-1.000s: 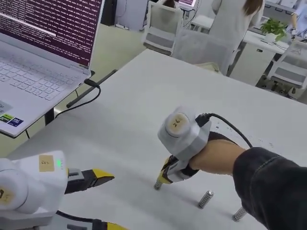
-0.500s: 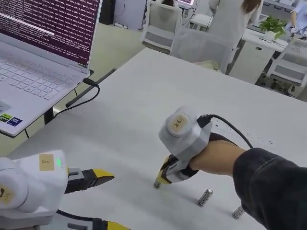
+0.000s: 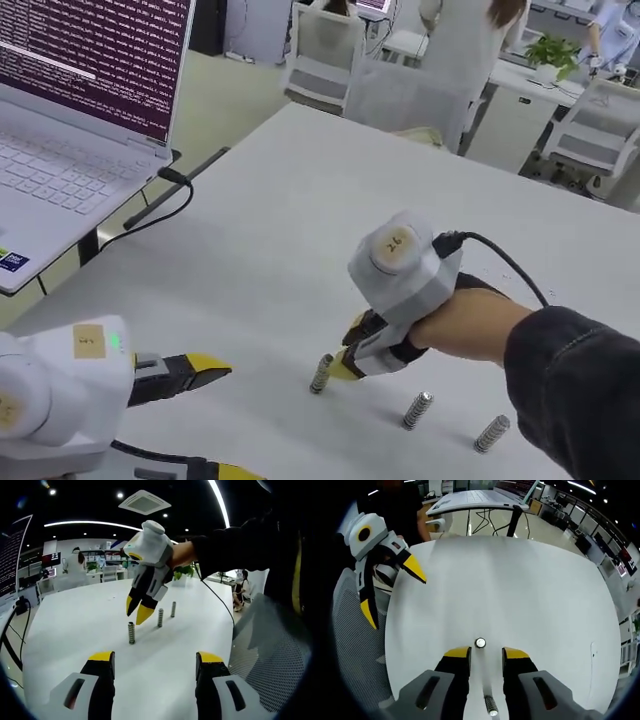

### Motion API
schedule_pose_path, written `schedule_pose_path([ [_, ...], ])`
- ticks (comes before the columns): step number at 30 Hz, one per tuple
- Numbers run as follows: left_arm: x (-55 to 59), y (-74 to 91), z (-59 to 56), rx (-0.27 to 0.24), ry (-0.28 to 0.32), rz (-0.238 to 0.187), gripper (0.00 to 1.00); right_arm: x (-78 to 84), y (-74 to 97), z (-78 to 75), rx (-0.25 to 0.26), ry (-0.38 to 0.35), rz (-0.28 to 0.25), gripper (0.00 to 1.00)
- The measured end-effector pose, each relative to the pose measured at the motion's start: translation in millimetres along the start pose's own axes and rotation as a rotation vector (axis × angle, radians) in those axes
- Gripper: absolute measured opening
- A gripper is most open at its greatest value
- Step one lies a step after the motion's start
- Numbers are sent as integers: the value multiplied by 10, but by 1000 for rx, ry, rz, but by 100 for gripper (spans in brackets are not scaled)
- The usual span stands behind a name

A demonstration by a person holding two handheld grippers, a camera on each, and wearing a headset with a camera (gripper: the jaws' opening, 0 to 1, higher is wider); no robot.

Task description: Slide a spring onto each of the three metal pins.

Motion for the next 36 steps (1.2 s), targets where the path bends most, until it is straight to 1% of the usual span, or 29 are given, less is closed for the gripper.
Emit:
schedule_pose_path([
  [2,-14,-12,0,2,-5,1,62,26,51,-23,15,-15,-27,24],
  [3,-23,-17,-2,4,-6,2,62,43,80,-35,11,-29,-37,23],
  [5,-40,-27,-5,7,-8,2,62,59,131,-55,17,-65,-78,24],
  [7,-51,-34,-5,10,-11,4,63,85,175,-69,27,-73,-89,25],
  [8,-55,-36,-4,10,-13,5,63,93,192,-73,35,-73,-99,28],
  [14,-91,-55,-6,14,-15,7,64,197,330,-107,61,-115,-159,35],
  [16,-96,-61,-7,17,-16,10,64,223,384,-121,76,-125,-188,37],
  [17,-99,-64,-9,18,-15,10,65,230,415,-123,77,-141,-215,38],
  [20,-105,-74,-8,20,-13,9,65,259,480,-143,94,-168,-262,41],
  [22,-111,-79,-10,22,-10,8,65,278,514,-147,108,-171,-276,43],
  [25,-126,-81,-12,24,-12,9,66,308,591,-158,126,-192,-324,47],
  [27,-138,-83,-6,23,-16,11,66,324,626,-159,135,-199,-340,48],
  [28,-144,-85,-5,23,-15,10,66,350,673,-152,146,-202,-357,49],
  [31,-170,-96,-9,23,-17,6,66,419,754,-142,166,-215,-383,51],
  [34,-183,-106,-14,25,-17,5,67,519,836,-152,194,-237,-409,54],
  [36,-193,-113,-21,27,-14,6,68,595,894,-162,210,-263,-439,57],
])
Point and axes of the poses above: the centre of the closed fingertips' face, and the gripper's own axes: y roughly backward along the fingers, z roughly to its left, x roughly out of its underside, the point moved 9 cm from there along y, roughly backward along the fingers, and after that the axes turned 6 degrees about -y, right-handed, at the moved point
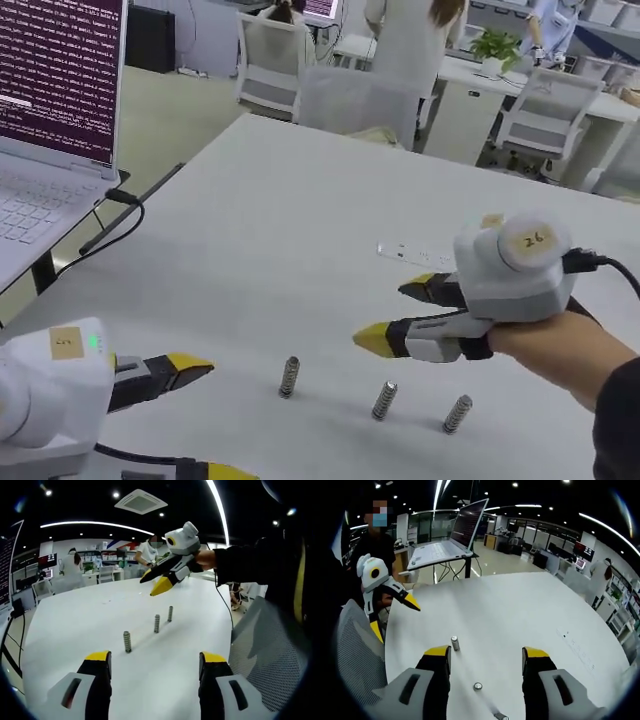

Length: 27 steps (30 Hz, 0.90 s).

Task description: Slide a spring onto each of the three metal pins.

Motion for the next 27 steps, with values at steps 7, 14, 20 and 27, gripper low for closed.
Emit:
schedule_pose_path([
  [7,-61,-17,-8,1,-6,-2,68,196,319,-98,66,-61,-78,64],
  [14,-99,-54,-24,1,-9,-7,68,451,572,-166,114,-119,-124,67],
  [20,-125,-60,-49,1,-14,-7,69,704,786,-179,156,-150,-139,70],
  [27,-86,-54,-28,-13,-6,7,69,1065,889,-97,174,-195,-132,72],
])
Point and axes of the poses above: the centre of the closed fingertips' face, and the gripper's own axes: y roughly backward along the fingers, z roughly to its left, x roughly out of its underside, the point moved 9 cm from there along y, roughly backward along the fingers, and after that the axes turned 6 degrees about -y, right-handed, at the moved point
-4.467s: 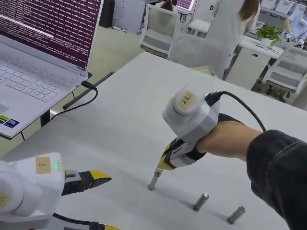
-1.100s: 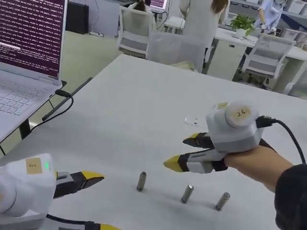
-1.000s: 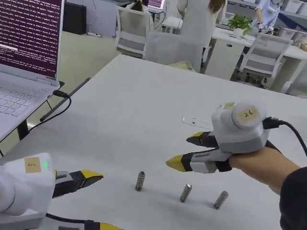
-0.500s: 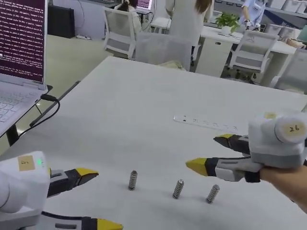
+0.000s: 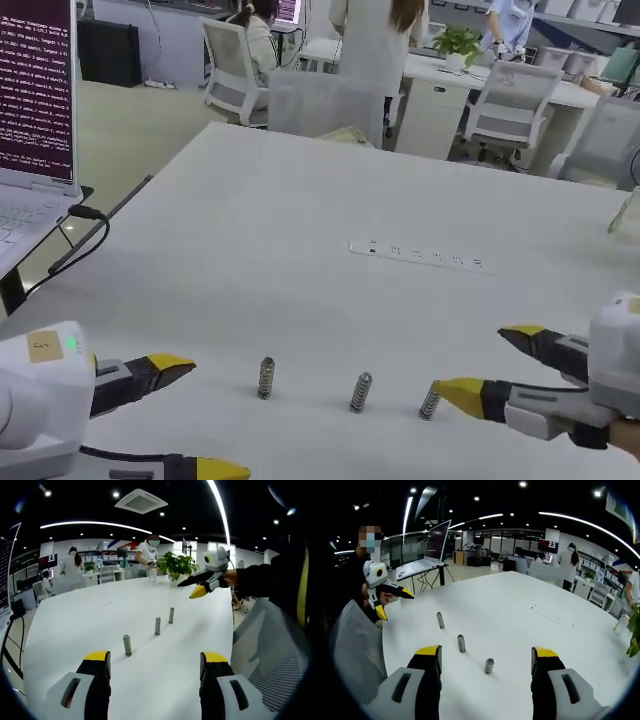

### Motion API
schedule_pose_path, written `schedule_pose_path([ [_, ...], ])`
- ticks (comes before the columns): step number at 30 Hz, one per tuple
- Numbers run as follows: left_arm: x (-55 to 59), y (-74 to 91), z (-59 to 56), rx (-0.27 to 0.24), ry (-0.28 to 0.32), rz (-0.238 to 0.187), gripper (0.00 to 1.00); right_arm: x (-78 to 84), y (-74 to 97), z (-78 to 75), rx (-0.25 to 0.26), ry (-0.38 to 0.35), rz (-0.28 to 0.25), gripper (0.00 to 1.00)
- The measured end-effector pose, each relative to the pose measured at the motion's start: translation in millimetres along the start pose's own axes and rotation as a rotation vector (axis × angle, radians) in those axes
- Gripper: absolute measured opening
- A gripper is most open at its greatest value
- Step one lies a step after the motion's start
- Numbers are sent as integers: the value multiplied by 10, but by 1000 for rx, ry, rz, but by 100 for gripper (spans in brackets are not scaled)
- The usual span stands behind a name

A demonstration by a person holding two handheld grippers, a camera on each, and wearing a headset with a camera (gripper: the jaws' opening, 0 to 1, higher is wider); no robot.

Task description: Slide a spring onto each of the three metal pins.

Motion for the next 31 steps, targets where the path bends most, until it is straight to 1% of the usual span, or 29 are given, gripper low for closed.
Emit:
schedule_pose_path([
  [2,12,-8,-3,-2,4,1,69,116,30,8,0,-18,5,73],
  [4,28,-14,-9,-6,7,2,69,197,70,32,0,-32,0,73],
  [8,60,-13,-27,-5,11,8,69,328,159,69,-5,-41,-14,74],
  [12,114,-13,-12,-16,21,14,69,479,220,86,-3,-56,-12,75],
  [14,136,-22,-17,-15,27,18,70,526,232,94,4,-55,-10,76],
  [16,152,-29,-27,-15,30,23,69,564,235,121,-1,-80,-26,77],
  [20,177,-39,-53,-12,36,30,69,638,210,167,9,-81,-23,77],
  [22,194,-41,-56,-14,42,30,70,651,204,180,5,-101,-37,78],
  [24,214,-40,-54,-18,43,35,70,657,207,183,11,-101,-31,78],
  [28,230,-37,-46,-25,53,33,69,663,221,163,21,-111,-39,78],
  [31,246,-46,-44,-26,54,36,69,676,219,168,22,-114,-34,78],
])
Point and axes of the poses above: the centre of the closed fingertips' face, and the gripper's own axes: y roughly backward along the fingers, z roughly to its left, x roughly out of its underside, the point moved 9 cm from there along y, roughly backward along the fingers, and after that the axes turned 6 degrees about -y, right-handed, at the moved point
